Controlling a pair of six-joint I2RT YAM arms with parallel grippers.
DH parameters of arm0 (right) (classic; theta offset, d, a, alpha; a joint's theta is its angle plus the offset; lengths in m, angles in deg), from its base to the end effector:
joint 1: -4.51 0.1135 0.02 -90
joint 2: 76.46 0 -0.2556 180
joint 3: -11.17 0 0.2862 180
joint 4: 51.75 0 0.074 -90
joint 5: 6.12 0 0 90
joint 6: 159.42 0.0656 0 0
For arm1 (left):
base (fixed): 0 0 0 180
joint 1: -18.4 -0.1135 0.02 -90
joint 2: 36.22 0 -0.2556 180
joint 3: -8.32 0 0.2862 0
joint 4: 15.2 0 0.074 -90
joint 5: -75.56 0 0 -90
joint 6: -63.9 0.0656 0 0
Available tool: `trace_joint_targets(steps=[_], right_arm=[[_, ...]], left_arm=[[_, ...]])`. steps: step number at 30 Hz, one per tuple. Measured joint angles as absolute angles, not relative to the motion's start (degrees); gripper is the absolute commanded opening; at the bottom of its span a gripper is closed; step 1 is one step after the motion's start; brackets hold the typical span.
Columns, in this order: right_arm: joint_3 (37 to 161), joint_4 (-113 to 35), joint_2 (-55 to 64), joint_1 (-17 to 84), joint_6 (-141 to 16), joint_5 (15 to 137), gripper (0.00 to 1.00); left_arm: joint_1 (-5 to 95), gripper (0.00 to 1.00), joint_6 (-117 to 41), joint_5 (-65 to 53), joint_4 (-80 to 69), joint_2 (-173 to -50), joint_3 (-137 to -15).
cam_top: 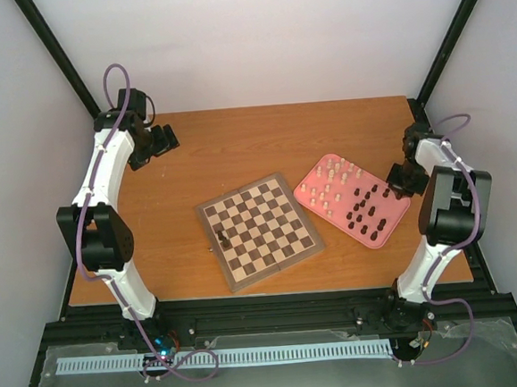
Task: Set up the chess pieces on the board
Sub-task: Pick up the chess piece from the storage box, then place the chess piece on the chessboard.
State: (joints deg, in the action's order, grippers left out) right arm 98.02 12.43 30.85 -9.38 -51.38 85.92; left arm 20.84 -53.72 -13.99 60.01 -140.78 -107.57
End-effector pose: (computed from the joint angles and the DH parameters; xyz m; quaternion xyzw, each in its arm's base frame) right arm 0.3656 -0.0928 0.1185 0.2755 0.9600 -0.0161 0.0474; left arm 0.4259 -0.0187 0.2918 -0.2115 0.9509 -0.0623 0.2172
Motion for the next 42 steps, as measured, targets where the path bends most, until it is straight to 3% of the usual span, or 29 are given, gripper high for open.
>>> trace_joint_targets(steps=[6,11,18,24,34,42], right_arm=[[104.5,18.6,22.2,-5.9,-50.6,87.5,0.03],[116.5,21.0,21.3,7.2,-49.4,88.4,0.03],[140.6,24.2,41.7,31.3,-50.0,85.3,0.03],[161.3,28.4,59.6,43.3,-51.7,79.2,0.03],[164.1,31.3,63.7,54.5,-54.8,70.5,0.03],[164.2,32.1,64.6,56.5,-55.4,70.3,0.03]], left_arm=[[20.8,1.0,-53.7,-14.0,60.0,-140.8,-107.6],[20.8,1.0,-53.7,-13.9,60.2,-140.8,-107.8],[21.1,1.0,-53.8,-13.4,60.6,-140.2,-108.6],[21.4,1.0,-54.3,-13.2,60.3,-137.0,-106.5],[21.4,1.0,-54.3,-13.8,59.8,-132.4,-102.7],[21.4,1.0,-54.3,-13.8,59.5,-132.4,-101.9]])
